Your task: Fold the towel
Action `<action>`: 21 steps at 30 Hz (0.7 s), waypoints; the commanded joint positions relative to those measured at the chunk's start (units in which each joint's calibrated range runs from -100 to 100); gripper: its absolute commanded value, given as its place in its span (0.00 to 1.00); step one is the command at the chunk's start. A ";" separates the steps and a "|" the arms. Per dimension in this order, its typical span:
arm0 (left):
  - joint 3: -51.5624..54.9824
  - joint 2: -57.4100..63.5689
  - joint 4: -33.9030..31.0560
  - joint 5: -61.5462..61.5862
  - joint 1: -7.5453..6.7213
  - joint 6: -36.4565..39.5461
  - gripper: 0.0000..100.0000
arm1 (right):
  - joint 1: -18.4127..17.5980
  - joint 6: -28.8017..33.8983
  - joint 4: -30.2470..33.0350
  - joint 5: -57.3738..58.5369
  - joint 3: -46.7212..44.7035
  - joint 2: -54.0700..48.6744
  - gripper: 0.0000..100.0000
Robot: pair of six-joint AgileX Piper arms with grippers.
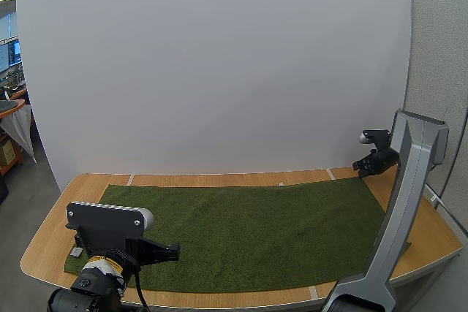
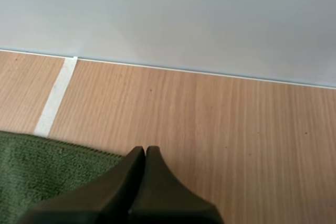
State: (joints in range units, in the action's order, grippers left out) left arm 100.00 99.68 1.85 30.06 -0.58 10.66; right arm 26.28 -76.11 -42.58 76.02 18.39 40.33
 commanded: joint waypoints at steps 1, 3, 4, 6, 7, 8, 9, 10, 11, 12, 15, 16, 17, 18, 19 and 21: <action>0.00 0.32 0.43 -0.66 -0.16 0.40 0.00 | 0.18 -0.11 -0.42 1.18 0.37 -2.04 0.00; 0.00 0.32 0.43 -0.66 -0.16 0.40 0.00 | 0.18 -0.11 -0.42 1.18 0.37 -2.82 0.00; 0.00 0.32 0.43 -0.66 -0.16 0.40 0.00 | 0.18 -0.02 -0.42 1.36 0.37 -3.27 0.00; 0.00 0.32 0.43 -0.66 -0.16 0.40 0.00 | 0.18 -0.02 -0.14 1.36 0.37 -4.02 0.00; 0.00 0.32 0.43 -0.66 -0.16 0.40 0.00 | 0.18 -0.02 0.00 1.80 0.37 -4.23 0.00; 0.00 0.32 0.43 -0.66 -0.16 0.40 0.00 | 0.18 -0.02 0.00 2.01 0.37 -4.54 0.00; 0.00 0.32 0.43 -0.66 -0.16 0.40 0.00 | 0.18 -0.02 0.00 2.42 0.37 -4.87 0.00; 0.00 0.32 0.43 -0.66 -0.16 0.40 0.00 | 0.18 -0.02 0.00 3.02 0.37 -5.35 0.00; 0.00 0.32 0.43 -0.66 -0.16 0.40 0.00 | 0.18 -0.02 0.00 3.31 0.37 -5.62 0.00; 0.00 0.32 0.43 -0.66 -0.16 0.40 0.00 | 0.18 -0.02 -0.11 3.27 0.37 -5.91 0.00; 0.00 0.32 0.43 -0.66 -0.16 0.40 0.00 | 0.18 -0.02 -0.21 3.27 0.37 -6.12 0.00; 0.00 0.32 0.43 -0.66 -0.16 0.40 0.00 | 0.18 -0.02 -0.47 3.27 0.37 -6.12 0.00; 0.00 0.32 0.43 -0.66 -0.16 0.40 0.00 | 0.18 0.09 -0.58 3.27 0.37 -6.12 0.00; 0.00 0.32 0.43 -0.66 -0.16 0.40 0.00 | 0.18 0.09 -0.70 3.78 0.37 -6.12 0.00; 0.00 0.32 0.43 -0.66 -0.16 0.40 0.00 | 0.18 0.09 -0.70 3.91 0.37 -6.12 0.00; 0.00 0.32 0.43 -0.66 -0.16 0.40 0.00 | 0.18 0.00 -0.11 3.90 0.37 -6.12 0.00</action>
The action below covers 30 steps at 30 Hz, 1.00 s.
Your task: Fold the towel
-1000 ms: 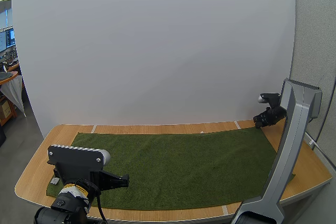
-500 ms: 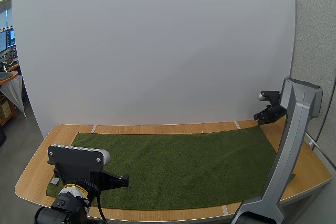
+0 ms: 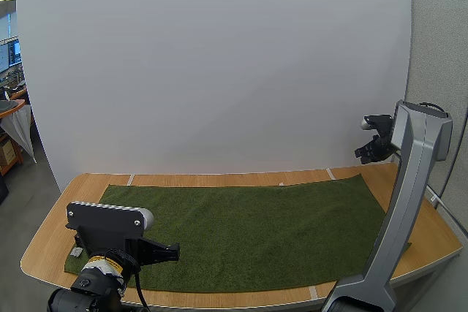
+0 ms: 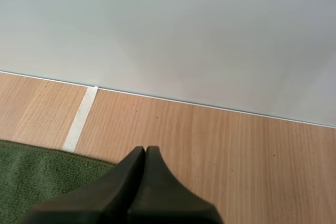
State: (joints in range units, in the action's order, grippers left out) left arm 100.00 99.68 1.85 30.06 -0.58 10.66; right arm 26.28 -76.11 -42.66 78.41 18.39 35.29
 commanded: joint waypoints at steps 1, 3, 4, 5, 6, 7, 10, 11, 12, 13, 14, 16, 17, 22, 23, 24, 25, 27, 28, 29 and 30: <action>0.00 0.32 0.43 -0.66 -0.16 0.40 0.00 | 0.18 -0.11 0.35 1.51 0.37 -1.09 0.00; 0.00 0.32 0.43 -0.66 -0.16 0.40 0.00 | 0.18 -0.11 0.35 1.51 0.37 -1.09 0.00; 0.00 0.32 0.43 -0.66 -0.16 0.40 0.00 | 0.18 -0.11 0.35 1.51 0.37 -1.09 0.00; 0.00 0.32 0.43 -0.66 -0.16 0.40 0.00 | 0.18 0.07 0.47 1.51 0.37 -1.09 0.00; 0.00 0.32 0.43 -0.66 -0.16 0.40 0.00 | 0.18 0.07 0.48 1.51 0.37 -1.09 0.00; 0.00 0.32 0.43 -0.66 -0.16 0.40 0.00 | 0.18 0.07 0.57 1.51 0.37 -1.09 0.12; 0.00 0.32 0.43 -0.66 -0.16 0.40 0.00 | 0.18 0.41 1.03 1.51 0.37 -1.09 0.78; 0.00 0.32 0.43 -0.66 -0.16 0.40 0.00 | 0.18 0.52 1.18 1.51 0.37 -1.09 1.00; 0.00 0.32 0.43 -0.66 -0.16 0.40 0.00 | 0.18 0.52 1.31 1.51 0.37 -1.09 1.00; 0.00 0.32 0.43 -0.66 -0.16 0.40 0.00 | 0.18 0.43 1.41 1.51 0.37 -1.09 1.00; 0.00 0.32 0.43 -0.66 -0.16 0.40 0.00 | 0.18 0.43 1.41 1.51 0.37 -1.09 1.00; 0.00 0.32 0.43 -0.66 -0.16 0.40 0.00 | 0.18 0.43 1.41 1.51 0.37 -1.09 1.00; 0.00 0.32 0.43 -0.66 -0.16 0.40 0.00 | 0.18 0.43 1.41 1.51 0.37 -0.93 1.00; 0.00 0.32 0.43 -0.66 -0.16 0.40 0.00 | 0.18 0.34 1.41 1.51 0.37 0.68 1.00; 0.00 0.32 0.43 -0.66 -0.16 0.40 0.00 | 0.18 0.33 1.41 1.51 0.37 1.13 1.00; 0.00 0.32 0.43 -0.66 -0.16 0.40 0.00 | 0.18 0.25 1.41 1.51 0.37 1.53 1.00; 0.00 0.32 0.43 -0.66 -0.16 0.40 0.00 | 0.18 0.02 1.41 1.51 0.37 1.71 1.00; 0.00 0.32 0.43 -0.66 -0.16 0.40 0.00 | 0.18 0.01 1.19 1.51 0.37 2.30 1.00; 0.00 0.32 0.43 -0.66 -0.16 0.40 0.00 | 0.18 -0.19 1.05 1.51 0.37 2.66 1.00; 0.00 0.32 0.43 -0.66 -0.16 0.40 0.00 | 0.18 -0.20 0.96 1.51 0.37 2.97 1.00; 0.00 0.32 0.43 -0.66 -0.16 0.40 0.00 | 0.18 -0.20 0.97 1.51 0.37 3.44 1.00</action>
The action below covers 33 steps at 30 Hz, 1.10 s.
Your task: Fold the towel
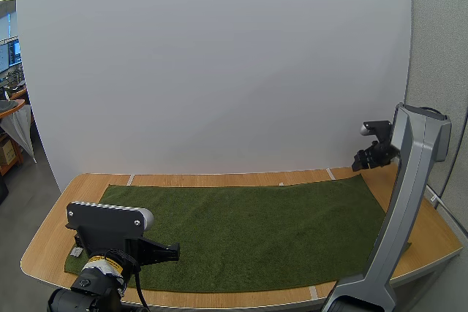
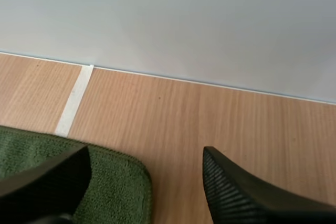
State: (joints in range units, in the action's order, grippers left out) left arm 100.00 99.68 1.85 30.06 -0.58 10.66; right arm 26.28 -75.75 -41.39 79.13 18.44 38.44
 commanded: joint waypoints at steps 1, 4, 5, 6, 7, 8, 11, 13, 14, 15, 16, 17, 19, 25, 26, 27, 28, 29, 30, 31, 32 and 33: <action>0.00 0.32 0.43 -0.66 -0.16 0.40 0.00 | 0.18 -0.55 -0.29 0.79 0.32 0.63 1.00; 0.00 0.32 0.43 -0.66 -0.16 0.40 0.00 | 0.18 -0.55 -0.29 0.79 0.32 1.76 1.00; 0.00 0.32 0.43 -0.66 -0.16 0.40 0.00 | 0.18 -0.62 -0.29 0.79 0.32 1.89 1.00; 0.00 0.32 0.43 -0.66 -0.16 0.40 0.00 | 0.18 -0.62 -0.29 0.79 0.32 2.01 1.00; 0.00 0.32 0.43 -0.66 -0.16 0.40 0.00 | 0.18 -0.78 -0.55 0.79 0.32 2.01 1.00; 0.00 0.32 0.43 -0.66 -0.16 0.40 0.00 | 0.18 -1.34 -1.03 0.79 0.32 2.01 1.00; 0.00 0.32 0.43 -0.66 -0.16 0.40 0.00 | 0.18 -1.69 -2.09 0.79 0.32 2.01 1.00; 0.00 0.32 0.43 -0.66 -0.16 0.40 0.00 | 0.18 -1.69 -2.33 0.79 0.32 2.01 1.00; 0.00 0.32 0.43 -0.66 -0.16 0.40 0.00 | 0.18 -1.69 -2.45 1.08 0.32 2.01 1.00; 0.00 0.32 0.43 -0.66 -0.16 0.40 0.00 | 0.18 -1.69 -2.42 1.78 0.32 2.01 1.00; 0.00 0.32 0.43 -0.66 -0.16 0.40 0.00 | 0.18 -1.69 -2.42 2.38 0.32 2.01 1.00; 0.00 0.32 0.43 -0.66 -0.16 0.40 0.00 | 0.18 -1.69 -2.42 2.99 0.32 2.01 1.00; 0.00 0.32 0.43 -0.66 -0.16 0.40 0.00 | 0.18 -1.69 -2.48 4.15 0.32 2.01 1.00; 0.00 0.32 0.43 -0.66 -0.16 0.40 0.00 | 0.18 -1.69 -2.70 9.22 0.32 2.01 1.00; 0.00 0.32 0.43 -0.66 -0.16 0.40 0.00 | 0.18 -1.69 -2.70 9.22 0.32 2.01 1.00; 0.00 0.32 0.43 -0.66 -0.16 0.40 0.00 | 0.18 -1.69 -2.70 9.62 0.32 2.01 1.00; 0.00 0.32 0.43 -0.66 -0.16 0.40 0.00 | 0.18 -1.69 -2.70 9.98 0.32 2.01 1.00; 0.00 0.32 0.43 -0.66 -0.16 0.40 0.00 | 0.18 -1.69 -2.70 10.47 0.32 2.01 1.00; 0.00 0.32 0.43 -0.66 -0.16 0.40 0.00 | 0.18 -1.69 -2.70 10.69 0.32 2.01 1.00; 0.00 0.32 0.43 -0.66 -0.16 0.40 0.00 | 0.18 -1.69 -2.70 10.86 0.32 2.01 1.00; 0.00 0.32 0.43 -0.66 -0.16 0.40 0.00 | 0.18 -1.69 -2.70 11.02 0.32 2.01 1.00; 0.00 0.32 0.43 -0.66 -0.16 0.40 0.00 | 0.18 -1.69 -2.70 11.02 0.32 2.01 1.00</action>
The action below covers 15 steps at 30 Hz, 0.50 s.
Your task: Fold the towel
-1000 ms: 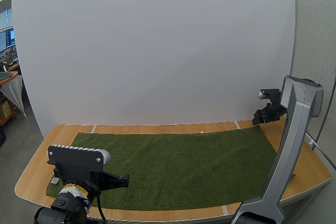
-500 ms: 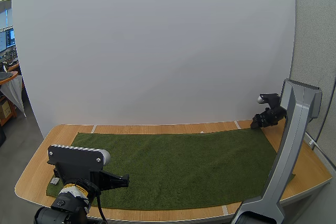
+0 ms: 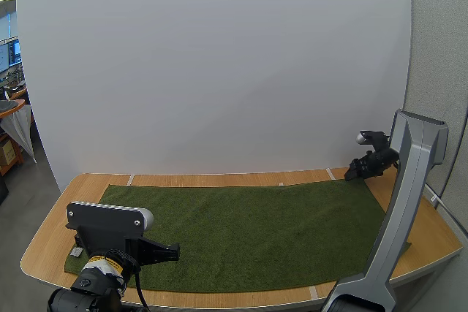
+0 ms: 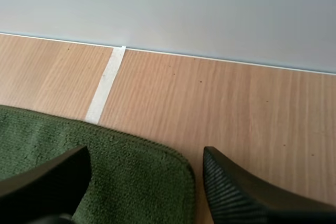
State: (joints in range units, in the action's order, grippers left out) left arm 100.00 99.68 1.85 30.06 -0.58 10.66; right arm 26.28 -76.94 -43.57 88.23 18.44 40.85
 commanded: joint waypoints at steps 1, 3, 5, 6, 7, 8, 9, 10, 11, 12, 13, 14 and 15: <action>0.00 0.32 0.43 -0.66 -0.16 0.40 0.00 | 0.18 -0.50 -0.52 1.91 0.32 -0.40 1.00; 0.00 0.32 0.43 -0.66 -0.16 0.40 0.00 | 0.18 -0.50 -0.52 1.91 0.32 -0.40 1.00; 0.00 0.32 0.43 -0.66 -0.16 0.40 0.00 | 0.18 -0.50 -0.52 1.91 0.32 -0.40 0.94; 0.00 0.32 0.43 -0.66 -0.16 0.40 0.00 | 0.18 -0.50 -0.52 1.91 0.32 -0.40 0.88; 0.00 0.32 0.43 -0.66 -0.16 0.40 0.00 | 0.18 -0.50 -0.52 1.64 0.32 -0.40 0.79; 0.00 0.32 0.43 -0.66 -0.16 0.40 0.00 | 0.18 -0.50 -0.52 1.44 0.32 -0.40 0.71; 0.00 0.32 0.43 -0.66 -0.16 0.40 0.00 | 0.18 -0.50 -0.52 0.98 0.32 -0.40 0.63; 0.00 0.32 0.43 -0.66 -0.16 0.40 0.00 | 0.18 -0.41 -0.52 0.41 0.32 -0.40 0.59; 0.00 0.32 0.43 -0.66 -0.16 0.40 0.00 | 0.18 -0.41 -0.52 0.01 0.32 -0.40 0.57; 0.00 0.32 0.43 -0.66 -0.16 0.40 0.00 | 0.18 -0.41 -0.41 -0.42 0.32 -0.40 0.57; 0.00 0.32 0.43 -0.66 -0.16 0.40 0.00 | 0.18 -0.29 -0.30 -0.61 0.32 -0.40 0.57; 0.00 0.32 0.43 -0.66 -0.16 0.40 0.00 | 0.18 -0.29 -0.30 -0.98 0.32 -0.40 0.57; 0.00 0.32 0.43 -0.66 -0.16 0.40 0.00 | 0.18 -0.29 -0.30 -1.20 0.32 -0.40 0.57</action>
State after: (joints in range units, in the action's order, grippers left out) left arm 100.00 99.68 1.85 30.06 -0.58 10.66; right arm 26.28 -76.94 -43.70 87.39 18.44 40.85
